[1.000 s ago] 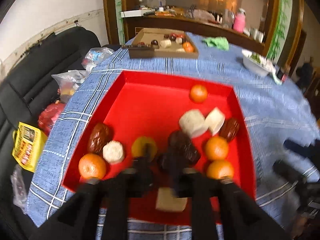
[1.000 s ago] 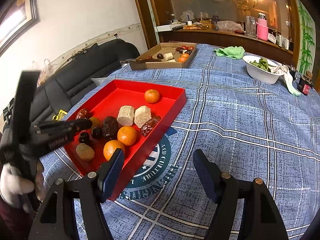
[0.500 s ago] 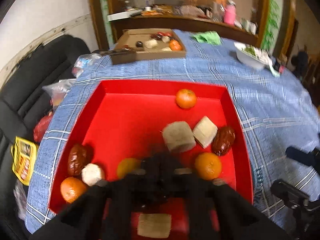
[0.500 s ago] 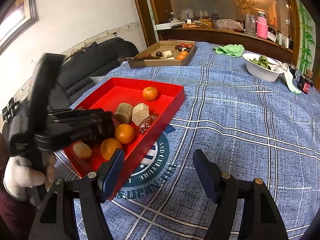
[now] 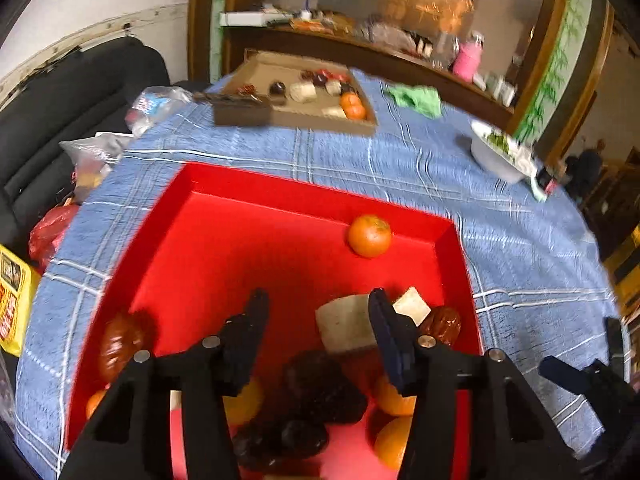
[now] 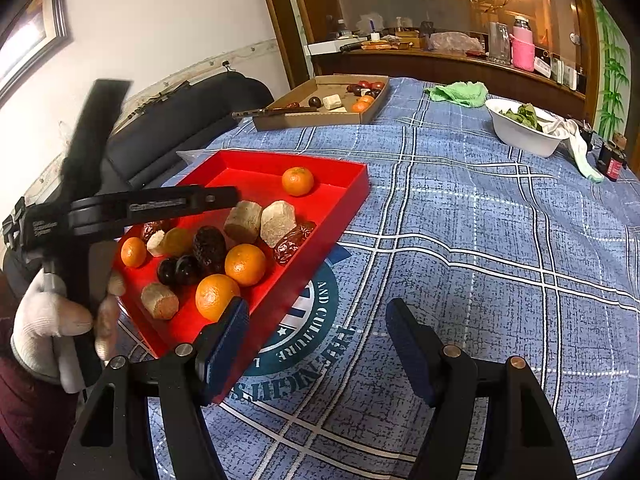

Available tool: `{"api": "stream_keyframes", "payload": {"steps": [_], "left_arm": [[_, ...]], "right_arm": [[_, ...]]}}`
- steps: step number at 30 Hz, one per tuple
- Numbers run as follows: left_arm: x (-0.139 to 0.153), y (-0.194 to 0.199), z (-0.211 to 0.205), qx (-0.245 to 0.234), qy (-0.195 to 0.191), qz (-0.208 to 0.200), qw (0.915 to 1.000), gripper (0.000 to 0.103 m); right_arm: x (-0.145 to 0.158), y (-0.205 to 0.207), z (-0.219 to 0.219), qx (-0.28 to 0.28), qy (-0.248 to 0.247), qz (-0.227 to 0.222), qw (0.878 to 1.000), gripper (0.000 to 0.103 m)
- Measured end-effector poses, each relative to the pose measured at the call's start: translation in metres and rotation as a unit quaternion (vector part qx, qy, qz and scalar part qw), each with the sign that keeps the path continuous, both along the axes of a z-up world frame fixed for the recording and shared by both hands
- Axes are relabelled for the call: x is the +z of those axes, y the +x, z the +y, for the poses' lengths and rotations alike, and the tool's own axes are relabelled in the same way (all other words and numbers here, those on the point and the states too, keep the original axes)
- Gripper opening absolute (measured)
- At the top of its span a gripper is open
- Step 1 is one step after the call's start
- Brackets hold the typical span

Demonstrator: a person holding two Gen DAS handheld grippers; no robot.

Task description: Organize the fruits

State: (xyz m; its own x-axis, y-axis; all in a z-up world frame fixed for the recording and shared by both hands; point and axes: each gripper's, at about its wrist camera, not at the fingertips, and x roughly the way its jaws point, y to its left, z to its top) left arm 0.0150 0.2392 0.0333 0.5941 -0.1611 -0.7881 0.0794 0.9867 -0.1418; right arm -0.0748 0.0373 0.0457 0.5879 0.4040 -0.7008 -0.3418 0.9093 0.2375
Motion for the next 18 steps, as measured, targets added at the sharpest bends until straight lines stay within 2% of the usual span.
{"api": "stream_keyframes", "payload": {"steps": [2, 3, 4, 6, 7, 9, 11, 12, 13, 15, 17, 18], "left_arm": [[-0.001, 0.004, -0.006, -0.009, 0.006, 0.002, 0.9999, 0.056], [0.002, 0.004, -0.008, 0.000, 0.024, -0.004, 0.9997, 0.056], [0.007, 0.002, -0.009, 0.021, 0.066, -0.020, 0.9974, 0.056], [0.012, 0.002, -0.006, 0.059, 0.122, -0.038, 0.9900, 0.056], [0.014, 0.001, -0.001, 0.073, 0.128, -0.042, 0.9882, 0.056], [0.020, -0.005, 0.010, 0.082, 0.105, -0.049, 0.9899, 0.056], [0.032, -0.021, 0.014, 0.091, 0.106, -0.077, 0.9872, 0.062], [0.041, -0.034, 0.013, 0.099, 0.111, -0.103, 0.9834, 0.065], [0.047, -0.043, 0.012, 0.107, 0.115, -0.122, 0.9800, 0.072], [0.064, -0.071, 0.007, 0.134, 0.128, -0.172, 0.9674, 0.085], [0.083, -0.099, 0.005, 0.171, 0.146, -0.227, 0.9475, 0.103], [0.093, -0.114, 0.003, 0.190, 0.151, -0.256, 0.9357, 0.103]], "right_arm": [[0.000, 0.000, 0.000, 0.000, -0.001, 0.001, 1.000, 0.076], [0.000, 0.000, 0.000, 0.000, -0.002, 0.000, 1.000, 0.076], [0.001, -0.001, 0.000, -0.001, -0.002, -0.001, 1.000, 0.076], [0.001, -0.001, -0.002, -0.003, -0.004, -0.003, 1.000, 0.076], [0.001, 0.000, -0.002, -0.004, -0.004, -0.003, 1.000, 0.076], [0.001, 0.000, -0.003, -0.004, 0.000, -0.002, 1.000, 0.076], [0.001, 0.000, -0.003, -0.004, 0.002, -0.002, 1.000, 0.076], [0.001, 0.000, -0.002, -0.004, 0.003, -0.002, 1.000, 0.076], [0.002, 0.000, -0.001, -0.004, 0.004, -0.002, 1.000, 0.076], [0.004, -0.002, 0.001, -0.002, 0.004, -0.006, 1.000, 0.076], [0.007, -0.004, 0.003, 0.000, 0.001, -0.013, 1.000, 0.076], [0.009, -0.007, 0.004, 0.000, 0.000, -0.018, 1.000, 0.076]]}}
